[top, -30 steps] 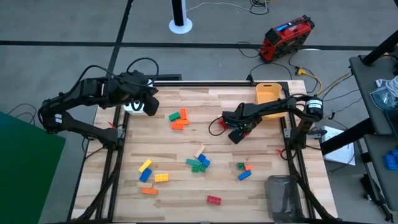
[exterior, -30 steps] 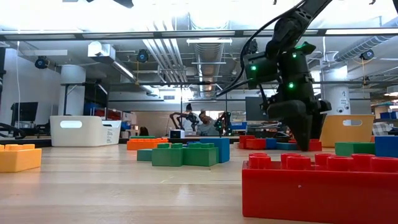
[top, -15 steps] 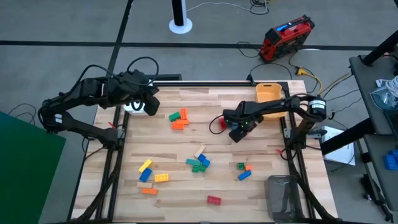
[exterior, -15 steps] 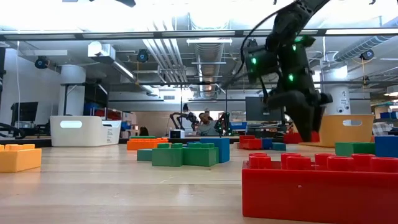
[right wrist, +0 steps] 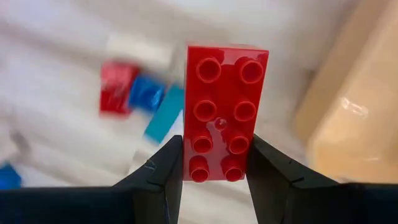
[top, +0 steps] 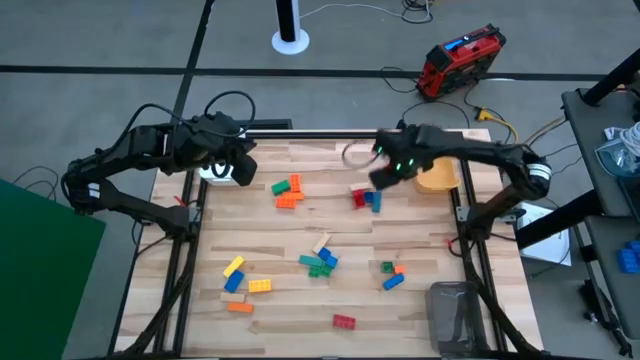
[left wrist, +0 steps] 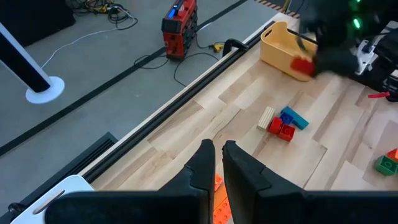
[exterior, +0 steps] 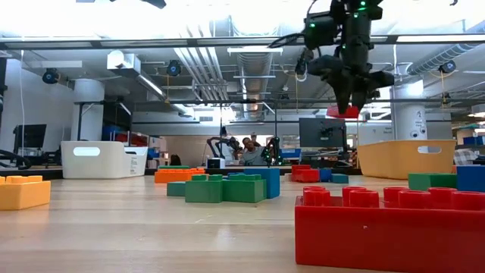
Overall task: Sort blocks by size
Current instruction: Put the top big red game piece into the yellow bin
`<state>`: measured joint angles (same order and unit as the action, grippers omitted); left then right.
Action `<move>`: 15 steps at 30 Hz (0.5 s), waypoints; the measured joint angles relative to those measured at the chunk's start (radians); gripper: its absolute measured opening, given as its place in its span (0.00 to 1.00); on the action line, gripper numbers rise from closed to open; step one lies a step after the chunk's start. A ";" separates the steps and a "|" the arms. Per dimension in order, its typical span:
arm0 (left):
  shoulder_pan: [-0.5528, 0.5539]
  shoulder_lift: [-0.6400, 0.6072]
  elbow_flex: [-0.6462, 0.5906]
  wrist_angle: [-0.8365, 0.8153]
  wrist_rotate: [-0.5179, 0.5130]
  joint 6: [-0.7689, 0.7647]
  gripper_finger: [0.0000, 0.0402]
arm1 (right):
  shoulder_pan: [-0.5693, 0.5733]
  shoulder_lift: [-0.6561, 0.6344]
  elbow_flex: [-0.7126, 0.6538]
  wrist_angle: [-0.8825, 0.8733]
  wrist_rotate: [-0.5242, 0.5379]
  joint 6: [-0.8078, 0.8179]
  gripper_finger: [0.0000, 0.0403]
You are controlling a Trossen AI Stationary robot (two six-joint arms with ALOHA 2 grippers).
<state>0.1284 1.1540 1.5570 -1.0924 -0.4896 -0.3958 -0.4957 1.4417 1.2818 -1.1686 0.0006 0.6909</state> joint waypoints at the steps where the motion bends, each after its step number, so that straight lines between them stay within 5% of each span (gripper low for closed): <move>1: 0.000 0.000 0.000 0.000 0.000 0.000 0.03 | -0.043 -0.011 0.004 -0.004 0.001 -0.005 0.32; 9: 0.000 0.000 0.000 0.000 0.000 0.000 0.03 | -0.336 -0.057 0.005 -0.118 0.028 -0.067 0.32; 15: 0.001 0.001 0.000 0.000 0.000 0.019 0.03 | -0.428 -0.058 -0.007 -0.157 0.075 -0.082 0.32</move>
<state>0.1291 1.1549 1.5574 -1.0922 -0.4895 -0.3772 -0.9234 1.3834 1.2749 -1.3258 0.0754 0.6087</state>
